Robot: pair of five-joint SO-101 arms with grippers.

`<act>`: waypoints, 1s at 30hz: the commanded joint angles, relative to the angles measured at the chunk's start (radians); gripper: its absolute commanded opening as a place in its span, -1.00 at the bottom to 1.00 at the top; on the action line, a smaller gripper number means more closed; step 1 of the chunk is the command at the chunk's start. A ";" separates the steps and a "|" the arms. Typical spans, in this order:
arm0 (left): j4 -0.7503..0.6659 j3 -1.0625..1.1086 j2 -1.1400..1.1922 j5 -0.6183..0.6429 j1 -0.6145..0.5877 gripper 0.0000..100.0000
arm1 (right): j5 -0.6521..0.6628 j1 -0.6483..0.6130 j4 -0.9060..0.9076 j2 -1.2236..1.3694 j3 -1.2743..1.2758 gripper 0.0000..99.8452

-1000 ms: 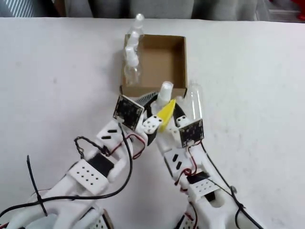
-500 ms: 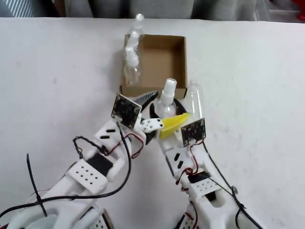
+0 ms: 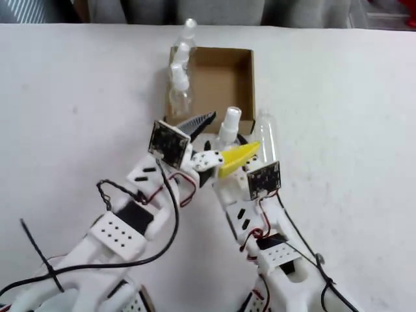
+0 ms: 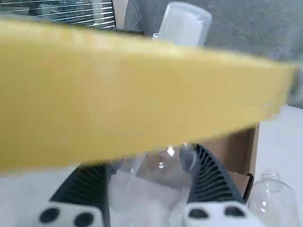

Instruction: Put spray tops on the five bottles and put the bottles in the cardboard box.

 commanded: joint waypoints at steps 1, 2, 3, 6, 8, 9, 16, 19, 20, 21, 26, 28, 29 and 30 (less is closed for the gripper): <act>0.087 -0.147 -0.024 0.002 -0.005 -0.25 | -0.008 0.013 -0.001 -0.015 0.011 -0.97; 0.103 -0.172 -0.024 0.002 -0.004 -0.25 | -0.008 0.013 -0.001 -0.015 0.011 -0.97; 0.118 -0.196 -0.024 0.003 -0.004 -0.25 | -0.008 0.013 0.001 -0.015 0.011 -0.97; 0.164 -0.261 -0.025 0.003 -0.005 -0.34 | -0.008 0.013 0.001 -0.015 0.011 -0.97; 0.196 -0.293 -0.045 0.003 -0.007 -0.51 | -0.008 0.013 0.001 -0.015 0.011 -0.97; 0.213 -0.304 -0.068 0.002 -0.008 -0.61 | -0.008 0.013 0.001 -0.015 0.011 -0.97; 0.420 -0.315 -0.295 -0.005 -0.012 -0.88 | -0.005 0.015 0.001 -0.016 0.011 -0.97; 0.594 -0.302 -0.397 0.002 -0.050 -0.88 | -0.003 0.047 -0.007 -0.024 0.011 -0.97; 0.657 -0.288 -0.429 0.002 -0.061 -0.88 | -0.003 0.071 -0.022 -0.024 0.009 -0.97; 0.712 -0.269 -0.463 0.002 -0.073 -0.88 | -0.003 0.101 -0.053 -0.027 0.009 -0.97; 0.786 -0.040 -0.634 0.002 -0.145 -0.88 | -0.003 0.159 -0.154 -0.054 0.000 -0.97; 0.744 0.072 -0.716 0.002 -0.180 -0.88 | -0.003 0.165 -0.156 -0.071 -0.040 -0.97; 0.723 0.124 -0.760 0.002 -0.199 -0.88 | -0.003 0.168 -0.156 -0.079 -0.066 -0.97; 0.704 0.178 -0.808 0.002 -0.219 -0.88 | -0.003 0.168 -0.156 -0.081 -0.092 -0.97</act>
